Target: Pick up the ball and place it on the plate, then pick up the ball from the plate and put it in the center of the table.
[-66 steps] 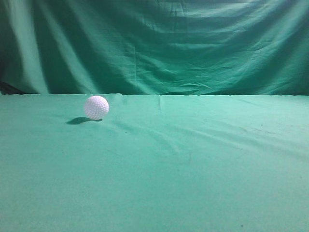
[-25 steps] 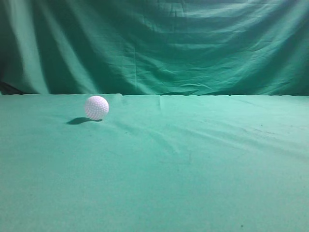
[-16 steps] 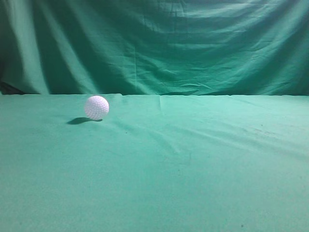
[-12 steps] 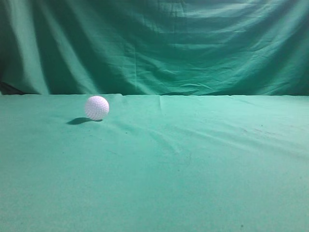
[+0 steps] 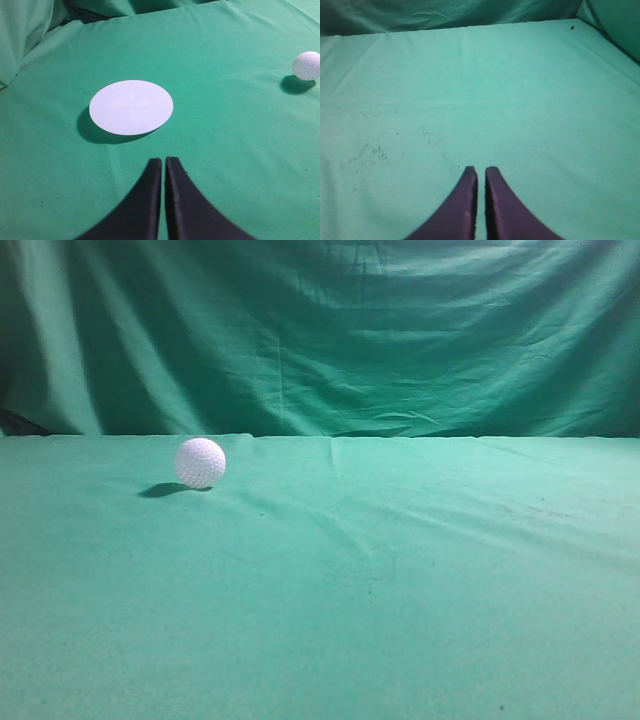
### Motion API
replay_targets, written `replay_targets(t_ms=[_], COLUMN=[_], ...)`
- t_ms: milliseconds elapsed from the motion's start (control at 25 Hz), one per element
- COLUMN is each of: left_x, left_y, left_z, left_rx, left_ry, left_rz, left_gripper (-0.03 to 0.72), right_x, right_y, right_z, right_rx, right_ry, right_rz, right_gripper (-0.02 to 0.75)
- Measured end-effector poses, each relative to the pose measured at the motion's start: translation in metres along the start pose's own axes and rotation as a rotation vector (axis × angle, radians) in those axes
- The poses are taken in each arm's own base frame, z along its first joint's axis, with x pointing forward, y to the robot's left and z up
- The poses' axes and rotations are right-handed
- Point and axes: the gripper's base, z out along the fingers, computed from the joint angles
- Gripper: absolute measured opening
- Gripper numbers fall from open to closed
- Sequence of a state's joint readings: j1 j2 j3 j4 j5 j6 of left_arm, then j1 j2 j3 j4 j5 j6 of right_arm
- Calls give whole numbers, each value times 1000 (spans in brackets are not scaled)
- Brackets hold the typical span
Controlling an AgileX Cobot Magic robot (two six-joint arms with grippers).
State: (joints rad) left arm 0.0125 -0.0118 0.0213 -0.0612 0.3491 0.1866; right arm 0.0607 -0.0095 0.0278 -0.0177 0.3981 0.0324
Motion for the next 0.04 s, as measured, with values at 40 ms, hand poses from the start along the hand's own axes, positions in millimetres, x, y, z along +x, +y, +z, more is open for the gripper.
replay_targets(t_ms=[40], left_x=[0], left_y=[0], left_z=[0], left_rx=[0], left_ry=[0], left_rz=[0], left_gripper=[0], right_x=[0], right_y=[0], right_z=[0], right_rx=[0], right_ry=[0], right_rz=[0], right_gripper=[0])
